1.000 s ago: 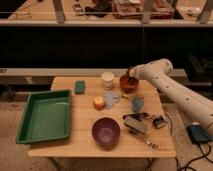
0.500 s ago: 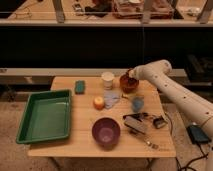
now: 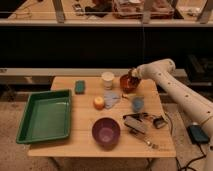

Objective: Place grapes in red bowl

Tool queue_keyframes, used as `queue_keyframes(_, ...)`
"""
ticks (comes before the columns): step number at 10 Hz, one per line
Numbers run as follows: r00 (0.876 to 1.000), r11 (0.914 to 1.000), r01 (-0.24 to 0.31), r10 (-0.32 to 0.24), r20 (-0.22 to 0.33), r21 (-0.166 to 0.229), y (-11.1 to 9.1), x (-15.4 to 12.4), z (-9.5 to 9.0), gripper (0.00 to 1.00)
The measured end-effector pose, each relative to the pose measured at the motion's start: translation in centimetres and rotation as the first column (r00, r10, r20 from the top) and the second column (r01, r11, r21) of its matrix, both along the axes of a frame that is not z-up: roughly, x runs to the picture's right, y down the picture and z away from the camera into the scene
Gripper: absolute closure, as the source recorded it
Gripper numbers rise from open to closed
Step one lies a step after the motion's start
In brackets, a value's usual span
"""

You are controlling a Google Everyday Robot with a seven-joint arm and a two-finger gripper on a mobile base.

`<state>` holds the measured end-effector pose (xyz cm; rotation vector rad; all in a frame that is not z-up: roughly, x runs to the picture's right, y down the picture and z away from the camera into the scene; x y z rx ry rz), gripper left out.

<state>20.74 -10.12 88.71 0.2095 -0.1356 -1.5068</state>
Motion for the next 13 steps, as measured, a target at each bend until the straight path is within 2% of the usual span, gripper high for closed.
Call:
queue_keyframes(4,1.0,1.0,-0.01,0.01,0.005,0.002,-0.6,1.3,0.4,0.97)
queue_keyframes(6,1.0,0.9996,-0.008,0.008,0.013,-0.025,-0.8,1.9,0.6,0.82)
queue_keyframes(8,1.0,0.9995,-0.013,0.013,0.02,-0.029,-1.2,1.9,0.8,0.6)
queue_keyframes(10,1.0,0.9994,-0.017,0.018,0.026,-0.03,-1.4,2.0,0.8,0.43)
queue_keyframes(12,0.999,0.9993,-0.016,0.017,0.042,-0.033,-1.3,1.2,1.1,0.21)
queue_keyframes(13,0.999,0.9993,-0.016,0.018,0.046,-0.034,-1.2,1.1,1.2,0.2)
